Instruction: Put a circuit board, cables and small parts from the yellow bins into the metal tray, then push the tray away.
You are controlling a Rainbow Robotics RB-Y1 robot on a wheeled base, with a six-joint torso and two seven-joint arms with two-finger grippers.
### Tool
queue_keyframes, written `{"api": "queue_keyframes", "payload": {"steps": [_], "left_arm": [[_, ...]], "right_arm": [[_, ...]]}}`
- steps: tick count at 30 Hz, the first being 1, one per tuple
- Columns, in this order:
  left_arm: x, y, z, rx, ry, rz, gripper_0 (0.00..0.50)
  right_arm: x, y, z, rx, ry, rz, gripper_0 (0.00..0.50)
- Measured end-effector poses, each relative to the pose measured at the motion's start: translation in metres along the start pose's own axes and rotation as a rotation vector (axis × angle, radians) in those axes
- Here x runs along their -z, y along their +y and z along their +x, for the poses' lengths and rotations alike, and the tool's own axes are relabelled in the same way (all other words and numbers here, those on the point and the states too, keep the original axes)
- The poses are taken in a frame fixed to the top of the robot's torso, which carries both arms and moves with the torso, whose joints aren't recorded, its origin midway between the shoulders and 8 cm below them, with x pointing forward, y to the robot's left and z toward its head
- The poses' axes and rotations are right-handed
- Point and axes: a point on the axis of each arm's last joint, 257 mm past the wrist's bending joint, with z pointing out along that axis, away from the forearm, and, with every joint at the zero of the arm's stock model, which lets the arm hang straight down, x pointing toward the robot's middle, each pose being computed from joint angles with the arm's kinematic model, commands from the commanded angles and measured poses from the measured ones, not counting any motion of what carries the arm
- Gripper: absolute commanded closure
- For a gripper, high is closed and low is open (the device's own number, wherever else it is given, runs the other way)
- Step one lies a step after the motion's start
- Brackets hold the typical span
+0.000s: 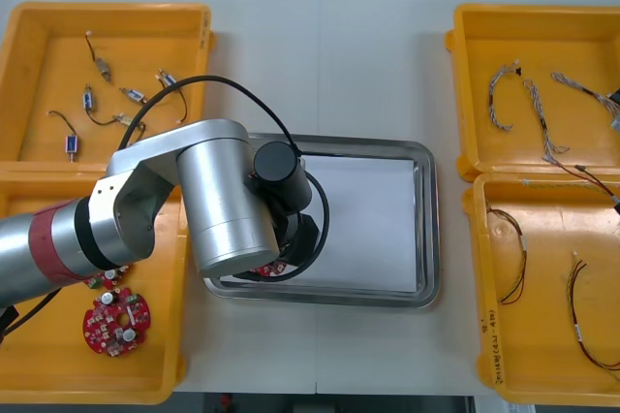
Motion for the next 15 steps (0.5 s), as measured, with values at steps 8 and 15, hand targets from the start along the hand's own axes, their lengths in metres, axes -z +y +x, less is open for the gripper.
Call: {"api": "queue_keyframes", "payload": {"steps": [8, 15], "left_arm": [[-0.0084, 0.0016, -0.0027, 0.002, -0.013, -0.003, 0.327], [-0.01, 0.0023, -0.0026, 0.004, -0.015, -0.006, 0.0]], "right_arm": [[0.0, 0.0, 0.0, 0.0, 0.0, 0.0, 0.5], [0.0, 0.0, 0.0003, 0.0, 0.001, 0.0, 0.5]]}}
